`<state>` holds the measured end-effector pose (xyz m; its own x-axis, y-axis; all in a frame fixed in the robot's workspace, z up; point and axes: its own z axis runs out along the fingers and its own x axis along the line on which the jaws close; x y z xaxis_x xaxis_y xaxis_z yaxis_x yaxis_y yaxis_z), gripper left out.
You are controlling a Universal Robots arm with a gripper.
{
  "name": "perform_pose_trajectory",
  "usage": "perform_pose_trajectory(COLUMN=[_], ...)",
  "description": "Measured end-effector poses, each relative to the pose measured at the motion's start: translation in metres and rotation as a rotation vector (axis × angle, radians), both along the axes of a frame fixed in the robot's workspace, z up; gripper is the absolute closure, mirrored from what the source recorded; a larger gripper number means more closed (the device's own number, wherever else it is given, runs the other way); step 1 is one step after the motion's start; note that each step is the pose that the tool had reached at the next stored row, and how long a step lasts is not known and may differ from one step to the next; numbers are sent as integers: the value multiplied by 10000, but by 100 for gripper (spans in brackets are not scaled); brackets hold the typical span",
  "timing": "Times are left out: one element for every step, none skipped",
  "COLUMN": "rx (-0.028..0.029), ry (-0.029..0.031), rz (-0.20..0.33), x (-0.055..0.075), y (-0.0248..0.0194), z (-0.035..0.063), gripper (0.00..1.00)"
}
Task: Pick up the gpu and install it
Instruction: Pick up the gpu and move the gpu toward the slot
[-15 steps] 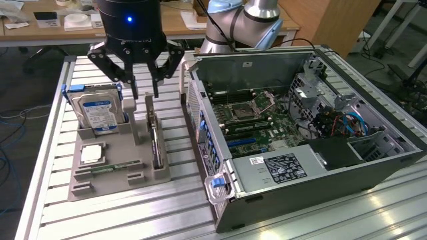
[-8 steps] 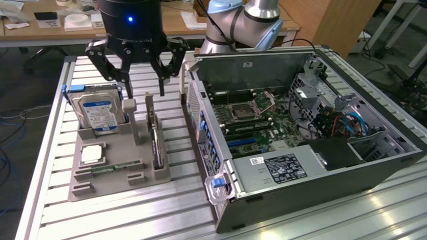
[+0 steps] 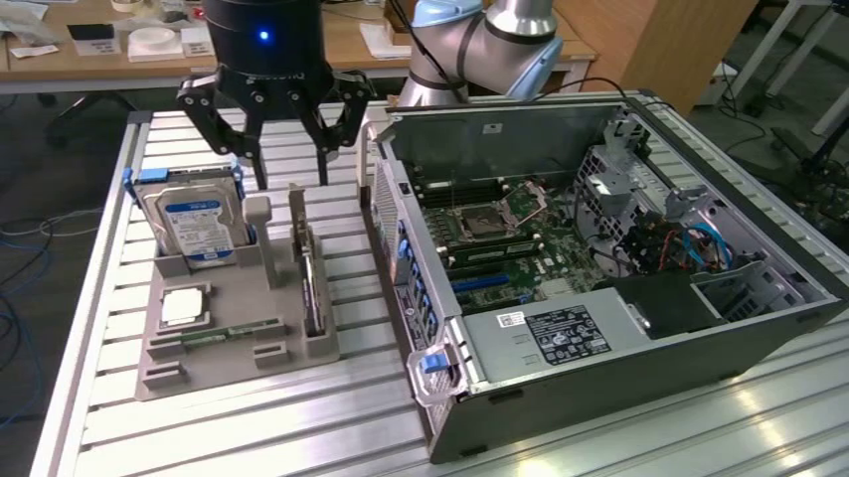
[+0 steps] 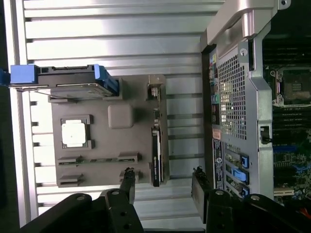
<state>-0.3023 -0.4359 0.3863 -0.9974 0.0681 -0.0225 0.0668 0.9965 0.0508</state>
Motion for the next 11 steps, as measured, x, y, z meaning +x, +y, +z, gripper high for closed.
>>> perform_pose_trajectory(rx=[-1, -1, -4, -26, -55, -59, -69, -95, -135, -166, -189], ry=[1, 0, -1, 1, 2, 1, 1, 1, 0, -1, 0], rz=[0, 0, 1, 1, 0, 1, 2, 11, 15, 20, 24], x=[0, 1, 3, 3, 5, 8, 10, 11, 11, 12, 12], y=[7, 13, 14, 16, 18, 19, 25, 33, 36, 38, 42], z=[-9, -19, -25, -28, -30, -36, -44, -56, -71, -87, -103], gripper=[41, 41, 41, 41, 41, 41, 41, 41, 41, 41, 41])
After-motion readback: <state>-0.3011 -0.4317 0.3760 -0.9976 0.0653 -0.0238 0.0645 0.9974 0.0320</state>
